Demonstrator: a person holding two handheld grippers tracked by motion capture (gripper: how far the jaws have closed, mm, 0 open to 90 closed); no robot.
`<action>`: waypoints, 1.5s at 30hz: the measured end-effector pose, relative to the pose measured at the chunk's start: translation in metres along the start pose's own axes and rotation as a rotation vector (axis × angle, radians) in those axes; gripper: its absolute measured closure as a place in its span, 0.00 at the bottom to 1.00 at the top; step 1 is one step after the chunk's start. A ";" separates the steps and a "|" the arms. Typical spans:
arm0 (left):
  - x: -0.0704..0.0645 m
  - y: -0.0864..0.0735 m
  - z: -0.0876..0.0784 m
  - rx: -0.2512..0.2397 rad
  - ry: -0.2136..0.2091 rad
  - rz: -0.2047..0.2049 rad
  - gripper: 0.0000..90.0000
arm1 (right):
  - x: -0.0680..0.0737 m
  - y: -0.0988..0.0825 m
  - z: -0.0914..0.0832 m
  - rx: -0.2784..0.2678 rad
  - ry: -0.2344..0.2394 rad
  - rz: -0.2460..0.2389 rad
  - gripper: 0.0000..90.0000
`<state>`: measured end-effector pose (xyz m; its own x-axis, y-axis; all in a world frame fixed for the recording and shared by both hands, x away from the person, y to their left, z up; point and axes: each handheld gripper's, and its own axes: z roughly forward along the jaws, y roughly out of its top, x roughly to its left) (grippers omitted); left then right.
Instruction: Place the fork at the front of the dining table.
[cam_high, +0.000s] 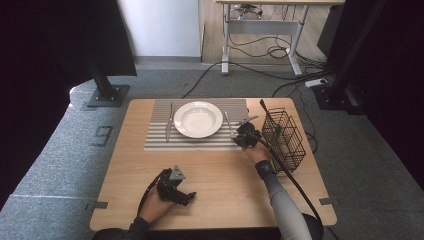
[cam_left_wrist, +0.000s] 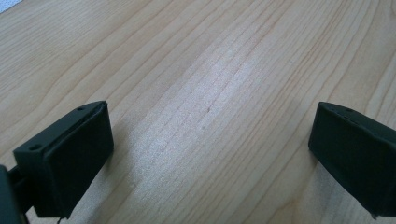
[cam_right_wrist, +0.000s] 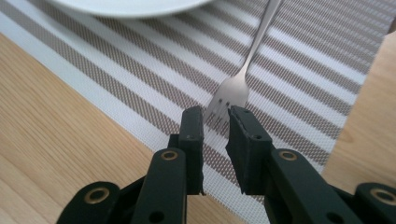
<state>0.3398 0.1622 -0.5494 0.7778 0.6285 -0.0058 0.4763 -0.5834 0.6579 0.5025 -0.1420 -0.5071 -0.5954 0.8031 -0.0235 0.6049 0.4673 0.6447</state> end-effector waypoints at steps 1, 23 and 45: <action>0.000 0.000 0.000 0.000 0.000 0.000 0.00 | 0.001 -0.001 0.003 0.005 0.007 0.000 0.84; 0.000 0.000 0.000 -0.002 0.000 -0.002 0.00 | -0.001 0.019 0.021 -0.065 0.008 0.022 0.56; 0.000 0.000 0.000 -0.001 0.000 -0.002 0.00 | 0.046 -0.030 -0.056 -0.159 0.011 -0.092 0.00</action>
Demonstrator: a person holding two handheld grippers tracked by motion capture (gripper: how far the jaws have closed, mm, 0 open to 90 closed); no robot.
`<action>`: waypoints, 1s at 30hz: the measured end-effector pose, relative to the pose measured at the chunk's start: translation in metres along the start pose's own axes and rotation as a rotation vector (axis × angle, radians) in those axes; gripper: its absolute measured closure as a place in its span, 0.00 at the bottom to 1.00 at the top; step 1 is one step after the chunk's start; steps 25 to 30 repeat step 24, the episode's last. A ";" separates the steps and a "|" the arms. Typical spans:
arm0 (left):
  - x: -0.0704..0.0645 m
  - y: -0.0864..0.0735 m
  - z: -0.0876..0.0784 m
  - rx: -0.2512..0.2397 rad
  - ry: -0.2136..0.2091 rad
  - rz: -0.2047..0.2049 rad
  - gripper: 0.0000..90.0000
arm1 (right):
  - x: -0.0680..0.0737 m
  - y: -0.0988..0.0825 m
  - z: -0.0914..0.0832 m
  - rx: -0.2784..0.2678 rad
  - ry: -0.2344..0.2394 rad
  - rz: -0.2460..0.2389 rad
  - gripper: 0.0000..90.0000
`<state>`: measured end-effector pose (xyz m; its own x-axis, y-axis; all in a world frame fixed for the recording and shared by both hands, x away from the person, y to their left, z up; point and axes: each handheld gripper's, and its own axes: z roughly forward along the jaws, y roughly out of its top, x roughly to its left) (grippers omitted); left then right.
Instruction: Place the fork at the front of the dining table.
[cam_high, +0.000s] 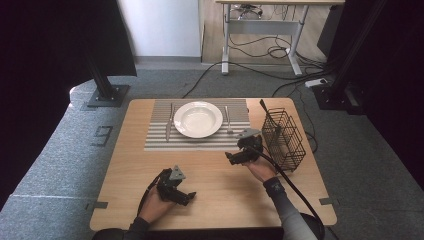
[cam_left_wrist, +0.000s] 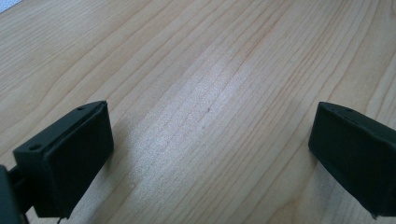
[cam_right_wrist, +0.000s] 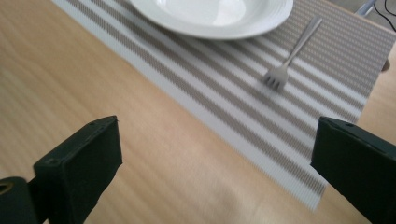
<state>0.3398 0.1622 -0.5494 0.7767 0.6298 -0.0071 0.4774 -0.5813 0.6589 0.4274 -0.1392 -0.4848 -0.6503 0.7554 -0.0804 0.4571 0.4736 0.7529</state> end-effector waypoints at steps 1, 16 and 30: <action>0.000 0.000 0.000 0.000 0.000 0.001 0.00 | 0.001 -0.007 -0.003 -0.001 0.005 0.005 0.00; 0.000 0.000 0.000 0.003 0.000 0.002 0.00 | 0.008 -0.084 0.006 0.047 0.062 0.057 0.00; 0.000 0.000 0.000 0.001 0.000 0.000 0.00 | 0.006 -0.086 0.010 0.060 0.079 0.044 0.00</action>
